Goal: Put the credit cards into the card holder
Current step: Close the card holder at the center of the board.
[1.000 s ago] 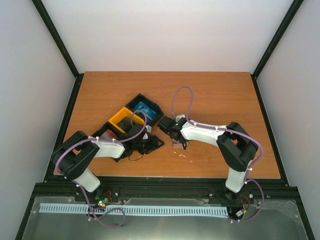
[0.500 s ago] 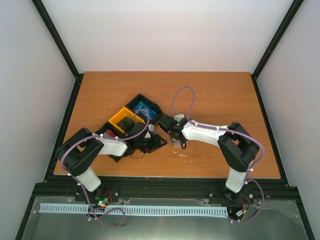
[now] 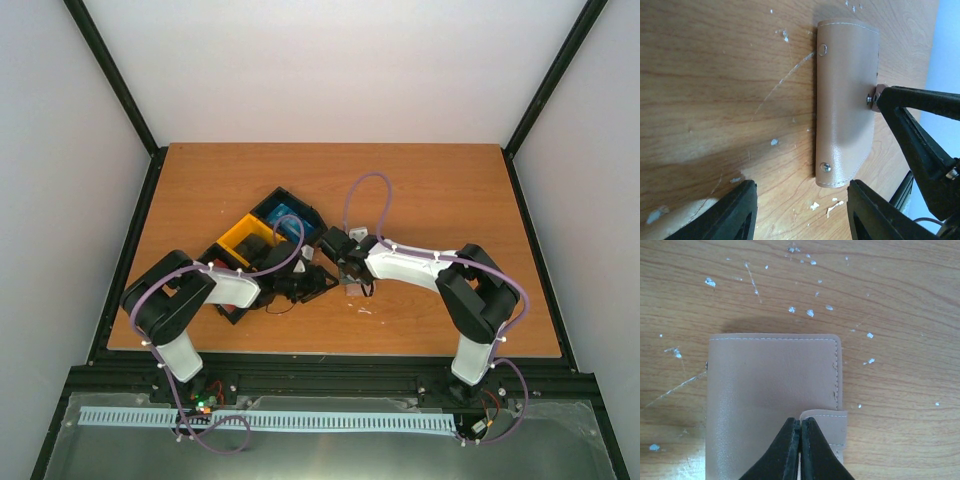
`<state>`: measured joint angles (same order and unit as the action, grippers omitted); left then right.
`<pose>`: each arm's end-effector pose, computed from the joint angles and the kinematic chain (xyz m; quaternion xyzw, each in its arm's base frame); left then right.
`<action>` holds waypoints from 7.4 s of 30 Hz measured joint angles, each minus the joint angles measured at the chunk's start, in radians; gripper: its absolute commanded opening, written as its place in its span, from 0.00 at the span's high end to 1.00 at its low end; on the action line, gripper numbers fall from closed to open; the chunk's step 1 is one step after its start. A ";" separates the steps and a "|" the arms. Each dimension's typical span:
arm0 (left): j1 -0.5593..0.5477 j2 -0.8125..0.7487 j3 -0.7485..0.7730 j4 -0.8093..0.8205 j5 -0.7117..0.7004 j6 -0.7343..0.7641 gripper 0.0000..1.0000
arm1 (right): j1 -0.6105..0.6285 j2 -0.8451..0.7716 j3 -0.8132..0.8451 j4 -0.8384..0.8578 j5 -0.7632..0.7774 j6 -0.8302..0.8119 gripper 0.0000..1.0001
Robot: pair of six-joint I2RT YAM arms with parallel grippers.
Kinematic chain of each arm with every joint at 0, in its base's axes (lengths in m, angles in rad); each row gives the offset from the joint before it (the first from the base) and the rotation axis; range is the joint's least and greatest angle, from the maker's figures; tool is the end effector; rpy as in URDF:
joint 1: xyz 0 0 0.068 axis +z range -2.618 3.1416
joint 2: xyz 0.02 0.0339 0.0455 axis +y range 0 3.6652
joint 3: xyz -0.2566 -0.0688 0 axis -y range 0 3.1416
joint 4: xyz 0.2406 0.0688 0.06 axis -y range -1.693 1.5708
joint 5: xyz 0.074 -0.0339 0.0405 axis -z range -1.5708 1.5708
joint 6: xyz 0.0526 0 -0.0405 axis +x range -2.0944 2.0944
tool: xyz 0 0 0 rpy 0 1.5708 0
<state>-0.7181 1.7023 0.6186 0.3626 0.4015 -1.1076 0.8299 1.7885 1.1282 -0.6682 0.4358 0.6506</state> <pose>0.2208 -0.2203 0.1025 -0.0921 0.8918 -0.4307 0.1032 0.2401 0.2296 0.1457 -0.0608 0.9676 -0.0789 0.2319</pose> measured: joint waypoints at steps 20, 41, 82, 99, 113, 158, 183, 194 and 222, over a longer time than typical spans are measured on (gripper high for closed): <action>0.000 0.011 0.009 0.005 0.000 0.000 0.49 | 0.000 0.014 0.000 -0.005 -0.026 -0.037 0.97; 0.000 0.013 0.011 0.005 0.000 0.000 0.49 | -0.010 0.032 0.002 0.019 -0.034 -0.063 0.97; -0.008 0.198 0.197 0.012 0.032 0.022 0.75 | -0.100 -0.122 -0.162 0.121 -0.194 -0.049 0.97; -0.010 0.230 0.203 0.047 0.037 0.020 0.77 | -0.135 -0.219 -0.250 0.243 -0.285 -0.021 0.97; -0.010 0.234 0.201 0.057 0.038 0.020 0.77 | -0.136 -0.183 -0.251 0.273 -0.316 -0.021 0.97; -0.010 0.234 0.198 0.063 0.037 0.019 0.77 | -0.075 -0.183 -0.226 0.204 -0.182 -0.068 0.66; -0.010 0.234 0.197 0.067 0.036 0.019 0.77 | -0.052 -0.123 -0.171 0.109 -0.047 -0.051 0.87; -0.010 0.235 0.197 0.067 0.036 0.019 0.77 | -0.048 -0.088 -0.149 0.058 -0.020 -0.035 0.75; -0.010 0.235 0.197 0.067 0.036 0.019 0.78 | -0.037 -0.097 -0.117 0.021 0.010 -0.014 0.89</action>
<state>-0.7284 1.9377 0.8154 0.4297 0.4377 -1.0885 0.7925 1.6913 1.0111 -0.6476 0.4454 0.6365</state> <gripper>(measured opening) 0.225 0.107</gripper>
